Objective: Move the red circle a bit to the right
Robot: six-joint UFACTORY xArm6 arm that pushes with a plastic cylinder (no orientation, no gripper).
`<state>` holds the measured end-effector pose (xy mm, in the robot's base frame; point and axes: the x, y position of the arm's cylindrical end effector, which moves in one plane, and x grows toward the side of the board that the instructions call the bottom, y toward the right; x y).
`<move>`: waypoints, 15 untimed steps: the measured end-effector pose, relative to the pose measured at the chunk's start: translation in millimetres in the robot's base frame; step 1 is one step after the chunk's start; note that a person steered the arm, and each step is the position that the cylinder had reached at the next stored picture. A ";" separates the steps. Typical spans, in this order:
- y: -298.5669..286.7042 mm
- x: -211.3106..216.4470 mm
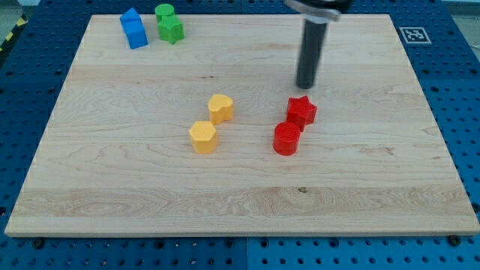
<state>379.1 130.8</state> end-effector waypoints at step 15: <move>-101.5 124.4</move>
<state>503.5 29.3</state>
